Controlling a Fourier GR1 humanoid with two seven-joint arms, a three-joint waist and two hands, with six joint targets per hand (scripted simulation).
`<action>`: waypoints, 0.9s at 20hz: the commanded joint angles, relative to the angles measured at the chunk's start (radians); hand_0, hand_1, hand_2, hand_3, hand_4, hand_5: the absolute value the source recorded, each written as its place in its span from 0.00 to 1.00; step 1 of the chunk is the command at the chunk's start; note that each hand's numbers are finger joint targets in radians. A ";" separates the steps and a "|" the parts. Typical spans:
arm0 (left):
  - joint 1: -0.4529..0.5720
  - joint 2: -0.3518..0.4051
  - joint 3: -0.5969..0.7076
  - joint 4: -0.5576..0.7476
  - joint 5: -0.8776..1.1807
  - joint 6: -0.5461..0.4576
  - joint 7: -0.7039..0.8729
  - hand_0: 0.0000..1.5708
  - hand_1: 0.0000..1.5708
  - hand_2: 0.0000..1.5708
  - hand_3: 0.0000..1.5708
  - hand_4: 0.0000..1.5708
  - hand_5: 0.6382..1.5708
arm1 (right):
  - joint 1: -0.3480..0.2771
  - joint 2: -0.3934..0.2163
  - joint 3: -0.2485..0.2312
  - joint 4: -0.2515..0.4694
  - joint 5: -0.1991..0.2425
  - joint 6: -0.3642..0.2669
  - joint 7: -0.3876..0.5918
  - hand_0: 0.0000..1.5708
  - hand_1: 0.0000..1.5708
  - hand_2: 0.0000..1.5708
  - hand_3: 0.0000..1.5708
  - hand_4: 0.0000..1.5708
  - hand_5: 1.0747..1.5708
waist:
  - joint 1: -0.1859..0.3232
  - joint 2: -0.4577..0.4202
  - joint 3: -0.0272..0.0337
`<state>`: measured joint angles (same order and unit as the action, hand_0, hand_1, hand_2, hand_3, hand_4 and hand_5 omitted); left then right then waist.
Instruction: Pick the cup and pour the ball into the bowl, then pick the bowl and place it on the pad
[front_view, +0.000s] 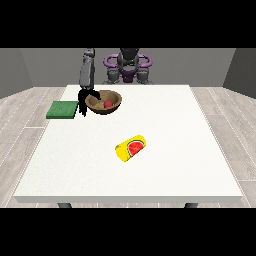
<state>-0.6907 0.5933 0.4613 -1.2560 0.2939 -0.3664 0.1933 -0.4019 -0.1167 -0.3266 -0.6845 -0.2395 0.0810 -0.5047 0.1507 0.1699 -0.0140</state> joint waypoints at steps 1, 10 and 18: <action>0.003 0.037 0.028 0.004 0.030 -0.028 -0.004 0.00 0.00 0.00 0.00 0.65 0.97 | -0.006 -0.037 -0.042 0.071 -0.007 -0.096 0.088 0.00 0.00 0.00 0.00 0.39 0.99 | 0.016 0.036 0.0141; -0.037 0.058 0.054 -0.007 0.063 -0.037 -0.021 0.00 0.00 0.00 0.00 0.71 0.94 | 0.104 -0.139 -0.008 0.051 0.082 -0.207 0.096 1.00 1.00 1.00 0.90 0.59 0.91 | 0.031 0.130 0.0106; 0.020 0.067 0.064 0.074 0.049 -0.037 0.004 0.00 0.00 0.00 0.00 0.76 0.95 | 0.107 -0.258 0.062 -0.089 0.118 -0.273 0.333 1.00 1.00 1.00 0.71 0.65 0.95 | -0.019 -0.031 0.0058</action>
<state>-0.6947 0.6570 0.5186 -1.2142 0.3624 -0.4150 0.2047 -0.3305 -0.1824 -0.2754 -0.7904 -0.2083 -0.1364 -0.3623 0.1988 0.1661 0.0027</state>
